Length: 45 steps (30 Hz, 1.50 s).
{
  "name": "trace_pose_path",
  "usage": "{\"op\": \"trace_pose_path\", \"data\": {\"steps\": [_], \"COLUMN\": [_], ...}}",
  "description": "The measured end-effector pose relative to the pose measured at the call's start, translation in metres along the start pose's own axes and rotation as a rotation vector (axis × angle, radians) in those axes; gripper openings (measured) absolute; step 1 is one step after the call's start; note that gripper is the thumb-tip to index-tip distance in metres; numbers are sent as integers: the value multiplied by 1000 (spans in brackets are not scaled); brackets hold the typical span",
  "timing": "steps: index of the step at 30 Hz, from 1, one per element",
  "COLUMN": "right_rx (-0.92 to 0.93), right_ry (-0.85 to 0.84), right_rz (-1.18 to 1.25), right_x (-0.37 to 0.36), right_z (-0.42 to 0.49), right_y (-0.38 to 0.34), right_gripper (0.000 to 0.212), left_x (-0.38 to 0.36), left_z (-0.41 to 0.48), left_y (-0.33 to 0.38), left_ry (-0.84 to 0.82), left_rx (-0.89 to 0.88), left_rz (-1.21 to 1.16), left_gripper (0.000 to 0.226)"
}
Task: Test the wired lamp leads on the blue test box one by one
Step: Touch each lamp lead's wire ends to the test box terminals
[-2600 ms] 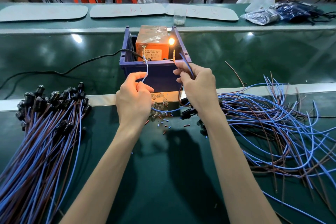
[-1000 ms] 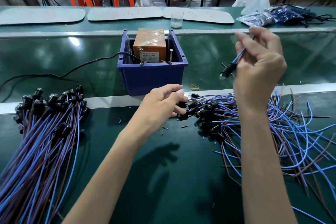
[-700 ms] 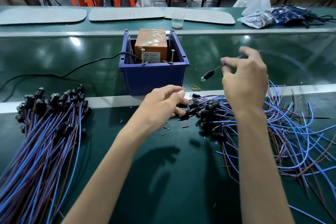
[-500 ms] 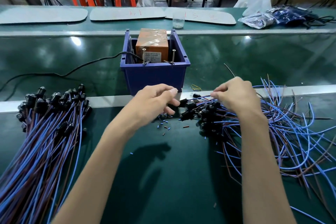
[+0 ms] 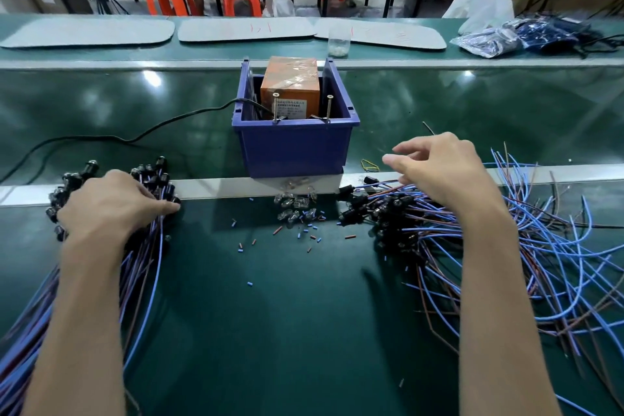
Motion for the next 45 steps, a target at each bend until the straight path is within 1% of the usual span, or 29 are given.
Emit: {"op": "trace_pose_path", "data": {"steps": [3,5,9,12,14,18,23,26,30,34,37,40,43,45], "right_rx": [39,53,75,92,101,129,149,149,152,160,168,195,238,252], "right_ry": [-16,-16,-38,-60,-68,-82,-118,-129,-138,-160,-174,-181,-206,-243], "right_rz": [4,1,-6,-8,-1,5,11,24,41,49,55,80,165,270], "right_x": [-2,-3,-7,-12,-14,-17,-24,-27,-29,-33,-36,-37,-38,-40], "right_z": [-1,-1,-1,-1,-2,-3,-6,-7,-7,-8,-8,-10,-16,-22], "right_y": [-5,-8,-11,-14,-16,-21,-26,-27,-29,-30,-31,-36,-46,-55], "right_gripper": [24,24,26,29,29,28,28,29,27,28,27,24,18,17], "left_x": [1,0,-3,-5,-6,-5,-7,-7,-4,-1,2,15,41,66], "left_z": [1,2,2,3,5,10,12,16,20,25,27,23,17,21], "left_y": [3,4,8,12,11,6,3,0,-4,-7,-11,-13,-13,-7], "left_ry": [65,94,107,110,110,121,147,141,156,169,180,247,353,424], "left_rx": [25,42,35,21,23,38,72,66,52,28,40,1,-85,-132], "left_rz": [0,7,-15,-11,-4,-38,-20,-44,-103,-145,-170,-276,-497,-624], "left_gripper": [31,33,49,38,35,42,46,44,34,38,38,36,50,47]}}
Point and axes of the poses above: each hand's wrist, its own z-axis towards the middle knuckle, its own x-axis out of the back of the hand, y = z × x, the point moved 10 cm from there along z, towards the middle knuckle, and after that the axes turned 11 degrees about z, right-handed, at the moved point
